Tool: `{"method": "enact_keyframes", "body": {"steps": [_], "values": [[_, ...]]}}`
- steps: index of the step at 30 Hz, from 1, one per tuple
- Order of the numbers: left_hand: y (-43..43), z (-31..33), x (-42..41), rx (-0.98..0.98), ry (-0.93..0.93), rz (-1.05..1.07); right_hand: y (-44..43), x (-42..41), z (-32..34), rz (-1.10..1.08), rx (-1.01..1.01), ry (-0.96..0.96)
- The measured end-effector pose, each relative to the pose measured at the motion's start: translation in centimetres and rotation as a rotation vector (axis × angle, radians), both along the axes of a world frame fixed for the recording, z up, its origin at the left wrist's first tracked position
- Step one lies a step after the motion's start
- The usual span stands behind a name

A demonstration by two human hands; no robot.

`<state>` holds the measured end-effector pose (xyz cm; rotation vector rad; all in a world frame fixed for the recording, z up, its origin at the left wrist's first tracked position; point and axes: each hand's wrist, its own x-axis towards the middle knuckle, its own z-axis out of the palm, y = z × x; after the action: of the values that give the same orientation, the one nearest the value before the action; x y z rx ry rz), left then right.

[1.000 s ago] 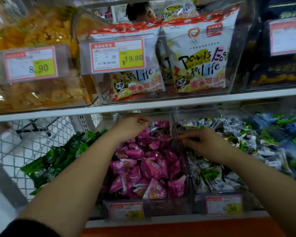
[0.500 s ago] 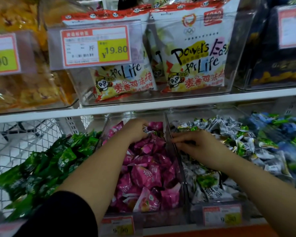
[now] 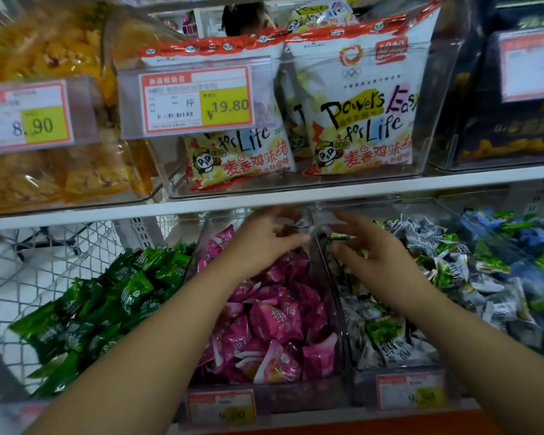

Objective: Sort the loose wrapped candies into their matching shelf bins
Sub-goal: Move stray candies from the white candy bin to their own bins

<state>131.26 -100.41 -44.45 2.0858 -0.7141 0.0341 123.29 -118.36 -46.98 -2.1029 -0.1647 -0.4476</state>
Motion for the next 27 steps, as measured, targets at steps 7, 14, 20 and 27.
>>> {"method": "enact_keyframes", "body": {"steps": [7, 14, 20, 27], "values": [[-2.7, -0.6, 0.0, -0.097, 0.062, -0.113, -1.0, -0.7, 0.2, -0.100, -0.028, -0.041], [-0.4, -3.0, 4.5, 0.170, 0.075, 0.166, -2.6, -0.1, -0.7, -0.327, -0.312, -0.085], [-1.8, -2.8, 4.9, 0.514, 0.125, 0.047, -1.1, 0.6, -0.9, -0.117, -0.421, -0.066], [-1.5, -2.9, 5.5, 0.461, 0.217, 0.071, -1.1, 1.4, -0.6, -0.070, -0.539, 0.058]]}}
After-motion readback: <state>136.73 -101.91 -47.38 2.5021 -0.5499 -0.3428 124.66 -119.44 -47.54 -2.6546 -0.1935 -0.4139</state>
